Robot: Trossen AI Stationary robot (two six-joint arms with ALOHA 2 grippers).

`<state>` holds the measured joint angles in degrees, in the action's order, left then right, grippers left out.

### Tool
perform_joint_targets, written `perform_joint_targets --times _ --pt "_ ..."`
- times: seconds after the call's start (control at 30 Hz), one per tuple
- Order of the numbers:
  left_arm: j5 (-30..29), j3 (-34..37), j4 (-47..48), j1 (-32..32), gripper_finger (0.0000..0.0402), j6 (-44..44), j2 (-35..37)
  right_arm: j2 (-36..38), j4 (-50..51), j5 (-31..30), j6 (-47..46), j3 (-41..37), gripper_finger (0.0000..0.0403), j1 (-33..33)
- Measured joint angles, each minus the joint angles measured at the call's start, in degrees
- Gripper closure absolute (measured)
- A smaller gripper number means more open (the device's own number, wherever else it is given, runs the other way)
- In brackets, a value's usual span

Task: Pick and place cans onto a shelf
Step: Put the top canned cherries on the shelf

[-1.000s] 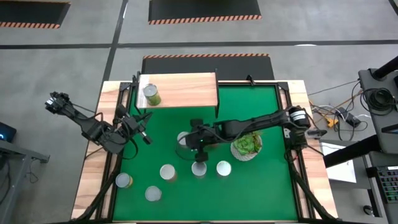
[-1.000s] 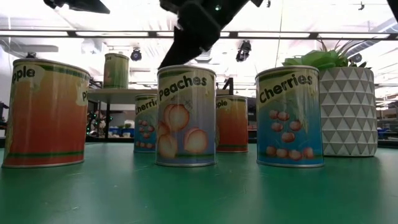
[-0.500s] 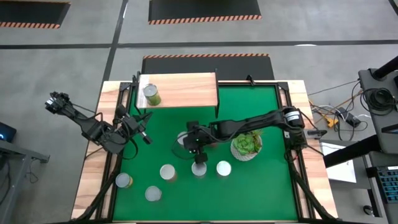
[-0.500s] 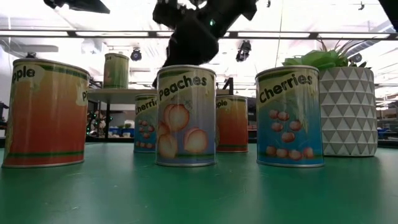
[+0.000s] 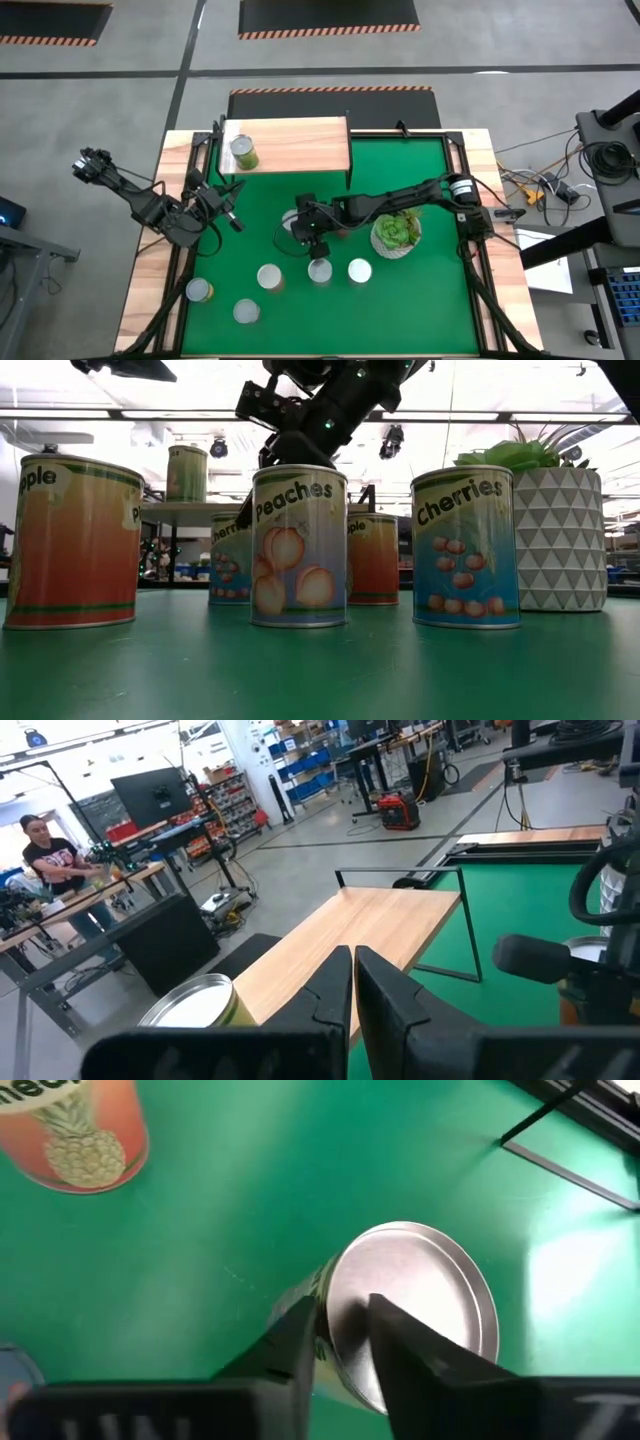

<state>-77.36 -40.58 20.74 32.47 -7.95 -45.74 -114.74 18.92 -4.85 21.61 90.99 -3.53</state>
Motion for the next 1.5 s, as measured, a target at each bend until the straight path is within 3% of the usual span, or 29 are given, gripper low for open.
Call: perform_joint_targets --times 0.17,0.93,1.1,1.27,1.33,1.5 --pt "0.0 0.0 0.01 0.0 0.0402 0.01 -0.01 0.0 -0.76 0.29 1.92 -0.1 0.0387 -0.07" --pt "-0.16 0.0 -0.19 0.0 0.0402 0.01 -0.01 8.44 -0.01 0.78 3.95 -0.43 0.0395 -0.33" --pt "-5.54 0.0 -0.74 0.03 0.0402 -0.47 1.09 11.91 0.58 0.34 5.17 -0.4 0.0395 -0.19" --pt "-5.6 -0.65 -1.24 0.07 0.0402 2.91 4.23 15.22 2.89 0.32 5.36 2.63 0.0395 1.62" --pt "-2.08 -1.66 -1.44 0.05 0.0402 4.31 5.84 15.4 5.74 0.26 5.44 6.1 0.0395 2.72" --pt "15.29 -1.77 -1.62 0.08 0.0402 8.06 9.44 13.36 11.41 0.38 7.85 15.91 0.0395 6.16"
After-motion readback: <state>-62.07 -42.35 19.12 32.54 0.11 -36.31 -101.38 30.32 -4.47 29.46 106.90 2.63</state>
